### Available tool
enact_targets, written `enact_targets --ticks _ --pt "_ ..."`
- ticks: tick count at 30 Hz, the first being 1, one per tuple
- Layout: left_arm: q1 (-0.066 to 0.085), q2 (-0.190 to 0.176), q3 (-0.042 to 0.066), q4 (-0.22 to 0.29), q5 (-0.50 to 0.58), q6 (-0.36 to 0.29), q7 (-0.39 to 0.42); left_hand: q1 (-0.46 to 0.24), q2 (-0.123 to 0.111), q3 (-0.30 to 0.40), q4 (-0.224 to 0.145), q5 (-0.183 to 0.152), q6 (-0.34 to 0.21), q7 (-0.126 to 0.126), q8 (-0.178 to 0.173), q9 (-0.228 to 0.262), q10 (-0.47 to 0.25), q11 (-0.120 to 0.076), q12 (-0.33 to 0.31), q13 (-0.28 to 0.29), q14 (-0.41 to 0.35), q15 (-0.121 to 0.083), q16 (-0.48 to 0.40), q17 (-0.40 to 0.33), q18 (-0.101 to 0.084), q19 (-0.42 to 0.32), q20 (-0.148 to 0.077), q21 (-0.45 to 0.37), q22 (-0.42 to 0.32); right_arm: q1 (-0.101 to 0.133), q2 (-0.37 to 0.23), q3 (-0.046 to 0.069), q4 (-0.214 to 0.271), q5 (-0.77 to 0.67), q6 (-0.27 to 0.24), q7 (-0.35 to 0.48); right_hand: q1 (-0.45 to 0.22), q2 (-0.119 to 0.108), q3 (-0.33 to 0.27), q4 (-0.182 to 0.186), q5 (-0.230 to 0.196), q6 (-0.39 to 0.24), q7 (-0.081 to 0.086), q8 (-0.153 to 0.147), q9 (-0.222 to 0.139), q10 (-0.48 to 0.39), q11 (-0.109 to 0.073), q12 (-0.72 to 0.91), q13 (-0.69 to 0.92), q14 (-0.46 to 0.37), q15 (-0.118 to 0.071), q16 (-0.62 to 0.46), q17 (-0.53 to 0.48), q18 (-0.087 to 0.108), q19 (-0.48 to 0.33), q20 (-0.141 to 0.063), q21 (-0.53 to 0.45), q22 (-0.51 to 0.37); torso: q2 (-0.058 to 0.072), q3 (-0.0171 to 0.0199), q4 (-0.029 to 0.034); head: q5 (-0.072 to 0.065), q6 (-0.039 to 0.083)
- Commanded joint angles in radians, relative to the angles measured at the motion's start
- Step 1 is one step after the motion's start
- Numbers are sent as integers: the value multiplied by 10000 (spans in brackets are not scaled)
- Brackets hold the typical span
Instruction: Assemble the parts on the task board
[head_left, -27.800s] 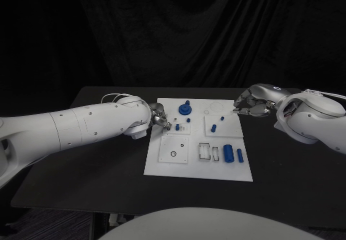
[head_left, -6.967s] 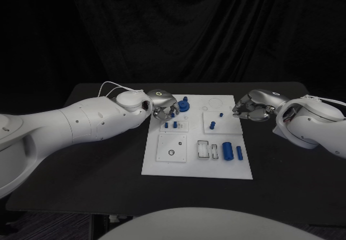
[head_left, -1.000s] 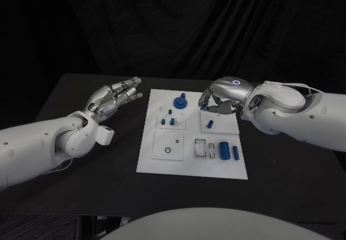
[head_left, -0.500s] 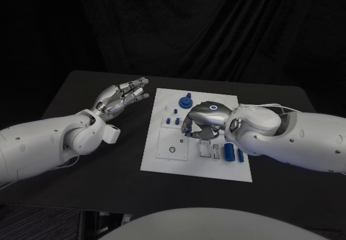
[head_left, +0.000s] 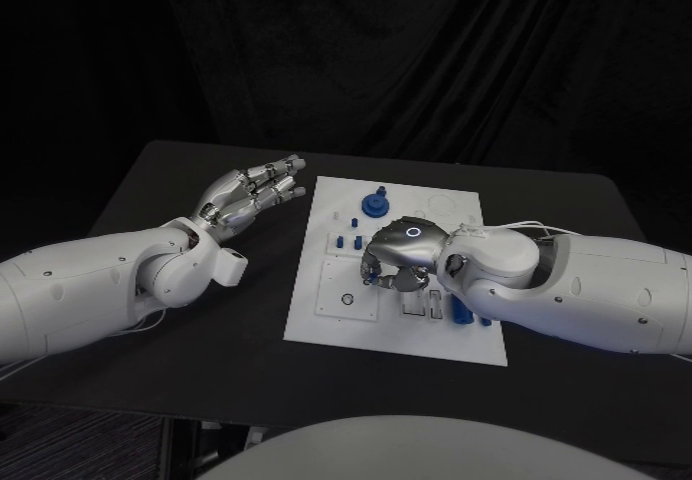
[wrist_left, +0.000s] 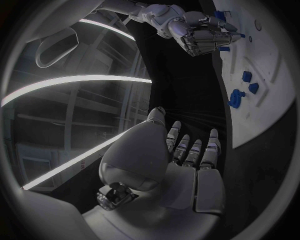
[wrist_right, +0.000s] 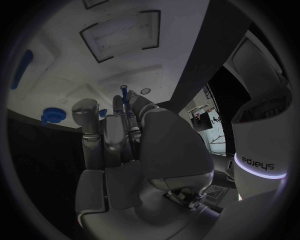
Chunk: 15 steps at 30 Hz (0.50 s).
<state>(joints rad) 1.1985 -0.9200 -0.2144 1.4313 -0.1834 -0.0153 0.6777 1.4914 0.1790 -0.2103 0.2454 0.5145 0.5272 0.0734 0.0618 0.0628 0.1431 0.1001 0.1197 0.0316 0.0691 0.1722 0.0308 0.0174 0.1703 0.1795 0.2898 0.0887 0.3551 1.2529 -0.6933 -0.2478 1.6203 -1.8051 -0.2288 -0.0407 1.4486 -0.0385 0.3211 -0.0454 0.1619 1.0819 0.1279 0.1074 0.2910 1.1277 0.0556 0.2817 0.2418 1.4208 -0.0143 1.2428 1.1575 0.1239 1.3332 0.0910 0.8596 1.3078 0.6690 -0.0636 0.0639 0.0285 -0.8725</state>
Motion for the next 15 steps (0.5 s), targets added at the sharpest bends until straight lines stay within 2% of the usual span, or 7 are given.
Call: enact_targets --ticks 1,7,15 --pt "-21 29 8 7 29 178 532 93 11 17 -35 50 8 95 41 3 -11 -69 8 3 -36 -48 8 -7 43 -18 22 23 -18 -45 39 6 -22 -529 55 -326 -13 -66 22 -63 50 8 -14 -56 -18 61 42 -43 0 79 11 78 47 -78 90 2 102 1116 0 14 -6 15 -1" --pt "-28 41 8 1 29 194 513 93 11 17 -35 50 8 95 41 3 -11 -69 8 3 -36 -48 8 -7 43 -18 22 23 -18 -67 120 6 -90 -570 -52 -321 -24 -70 21 -62 49 5 -11 -67 -24 62 45 -53 -5 81 14 88 48 -80 98 4 120 1118 -5 13 -31 67 -1" --pt "-35 51 8 -5 29 223 471 120 26 36 -48 60 81 193 59 14 -29 -119 3 2 -48 -56 5 -8 24 -7 26 23 -25 -90 210 7 -122 -582 -147 -305 -33 -73 21 -60 49 1 -9 -75 -29 63 48 -61 -8 83 16 98 54 -83 104 5 139 1120 -8 0 -26 94 -1"
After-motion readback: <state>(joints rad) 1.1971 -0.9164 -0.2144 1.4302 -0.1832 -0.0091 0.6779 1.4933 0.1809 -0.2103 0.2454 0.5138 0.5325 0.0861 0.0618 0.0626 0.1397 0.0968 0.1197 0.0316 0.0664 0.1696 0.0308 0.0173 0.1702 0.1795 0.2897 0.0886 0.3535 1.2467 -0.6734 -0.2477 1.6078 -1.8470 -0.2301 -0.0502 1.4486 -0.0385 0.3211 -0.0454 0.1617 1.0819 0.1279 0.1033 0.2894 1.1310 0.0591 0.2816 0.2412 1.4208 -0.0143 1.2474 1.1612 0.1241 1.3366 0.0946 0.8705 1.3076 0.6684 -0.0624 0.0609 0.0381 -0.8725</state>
